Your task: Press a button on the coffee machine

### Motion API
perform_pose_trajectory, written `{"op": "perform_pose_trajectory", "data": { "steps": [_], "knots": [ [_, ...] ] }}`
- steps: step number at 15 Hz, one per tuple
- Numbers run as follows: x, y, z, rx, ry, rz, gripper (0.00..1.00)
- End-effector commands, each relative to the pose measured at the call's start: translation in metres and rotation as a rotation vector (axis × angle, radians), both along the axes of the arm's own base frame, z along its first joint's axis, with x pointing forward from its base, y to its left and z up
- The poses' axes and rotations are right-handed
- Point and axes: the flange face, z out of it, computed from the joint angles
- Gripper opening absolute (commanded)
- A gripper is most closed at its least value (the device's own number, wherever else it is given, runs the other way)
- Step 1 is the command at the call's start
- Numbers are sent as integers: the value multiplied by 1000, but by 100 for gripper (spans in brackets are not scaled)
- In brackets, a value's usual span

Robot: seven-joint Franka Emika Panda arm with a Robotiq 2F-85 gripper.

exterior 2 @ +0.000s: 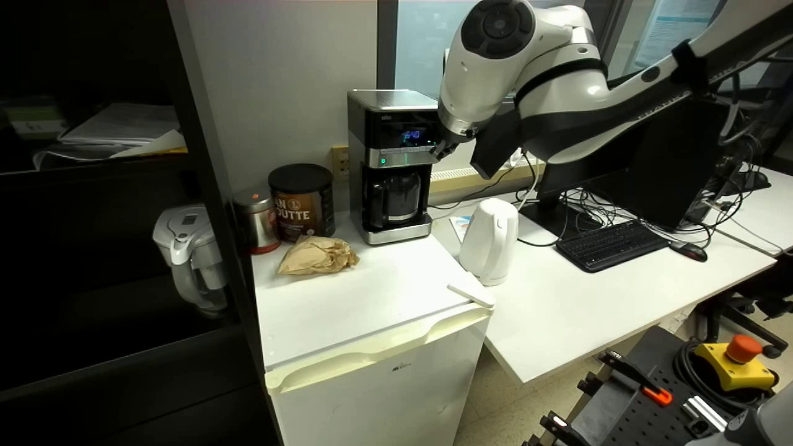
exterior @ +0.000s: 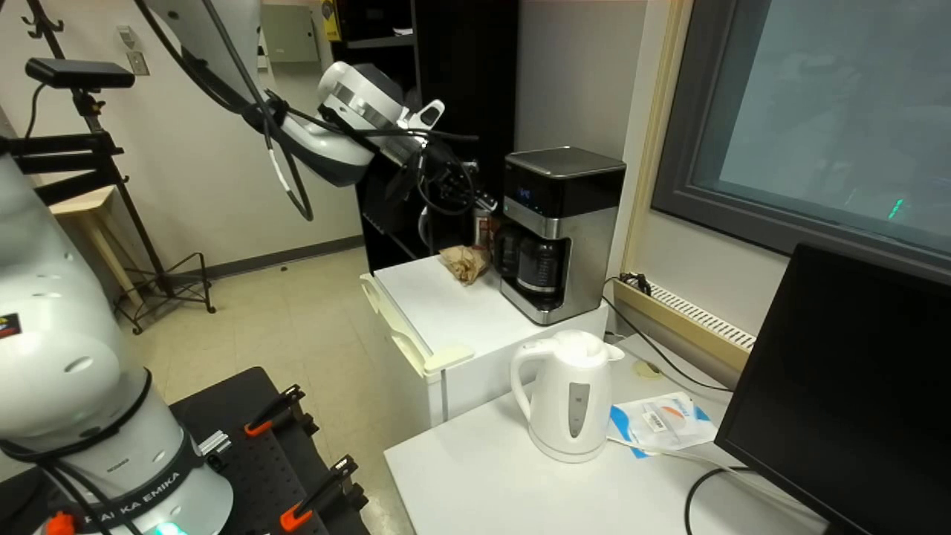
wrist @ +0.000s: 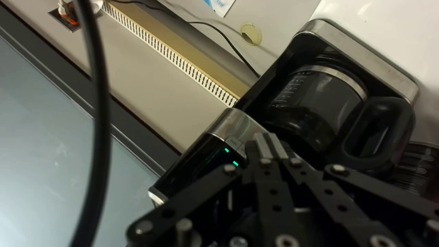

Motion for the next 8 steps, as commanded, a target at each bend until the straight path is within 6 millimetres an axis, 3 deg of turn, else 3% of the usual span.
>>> {"op": "perform_pose_trajectory", "data": {
  "steps": [1, 8],
  "knots": [
    [15, -1, -8, 8, -62, 3, 0],
    [34, 0, -25, 13, -117, -7, 0]
  ]
}}
